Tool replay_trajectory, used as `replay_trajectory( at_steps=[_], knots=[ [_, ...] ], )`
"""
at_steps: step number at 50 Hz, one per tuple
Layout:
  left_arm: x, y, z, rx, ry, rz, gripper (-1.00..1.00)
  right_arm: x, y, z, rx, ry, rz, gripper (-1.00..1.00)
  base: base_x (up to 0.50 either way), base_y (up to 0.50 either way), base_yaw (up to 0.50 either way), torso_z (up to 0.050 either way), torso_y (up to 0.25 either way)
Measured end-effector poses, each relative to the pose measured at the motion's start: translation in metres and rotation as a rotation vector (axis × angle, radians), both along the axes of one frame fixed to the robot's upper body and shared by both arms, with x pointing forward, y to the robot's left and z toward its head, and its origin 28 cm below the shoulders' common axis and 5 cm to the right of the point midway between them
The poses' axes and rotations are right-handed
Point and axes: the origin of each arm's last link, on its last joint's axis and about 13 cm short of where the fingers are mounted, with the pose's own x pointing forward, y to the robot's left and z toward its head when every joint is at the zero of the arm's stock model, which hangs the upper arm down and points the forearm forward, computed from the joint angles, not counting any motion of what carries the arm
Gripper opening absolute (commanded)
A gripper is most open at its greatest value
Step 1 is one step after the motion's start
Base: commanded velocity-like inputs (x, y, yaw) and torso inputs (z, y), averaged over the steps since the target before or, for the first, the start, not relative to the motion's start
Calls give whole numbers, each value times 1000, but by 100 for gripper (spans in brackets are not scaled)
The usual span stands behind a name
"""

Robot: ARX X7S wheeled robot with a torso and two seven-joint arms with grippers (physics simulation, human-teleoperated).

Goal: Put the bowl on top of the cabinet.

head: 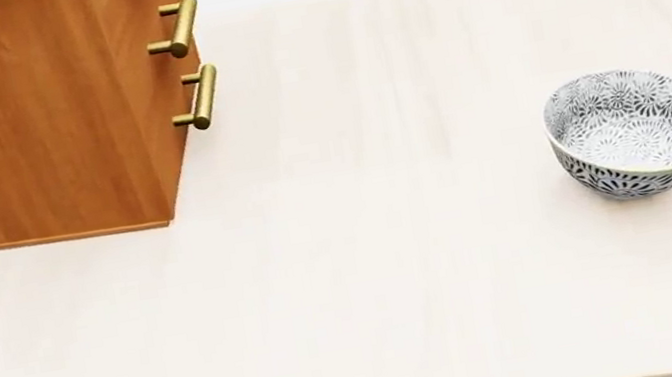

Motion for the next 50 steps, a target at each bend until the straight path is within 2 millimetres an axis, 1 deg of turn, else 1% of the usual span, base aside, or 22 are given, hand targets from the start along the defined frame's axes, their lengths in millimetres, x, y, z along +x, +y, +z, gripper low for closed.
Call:
replay_trajectory(
  at_steps=[18,36,41,50],
  knots=[
    [0,0,0,0,1,1,100,1,1,-1,-2,11,5,100,0,-117,0,0,0],
    [-1,0,1,0,-3,0,100,-2,3,1,-31,-1,-32,100,11,0,0,0,0],
    [-6,0,5,4,-23,4,100,-8,3,6,-32,-20,-47,100,157,0,0,0,0],
    [-18,-1,17,10,-79,13,100,-28,4,19,-52,-105,-79,100,221,0,0,0,0]
  ],
)
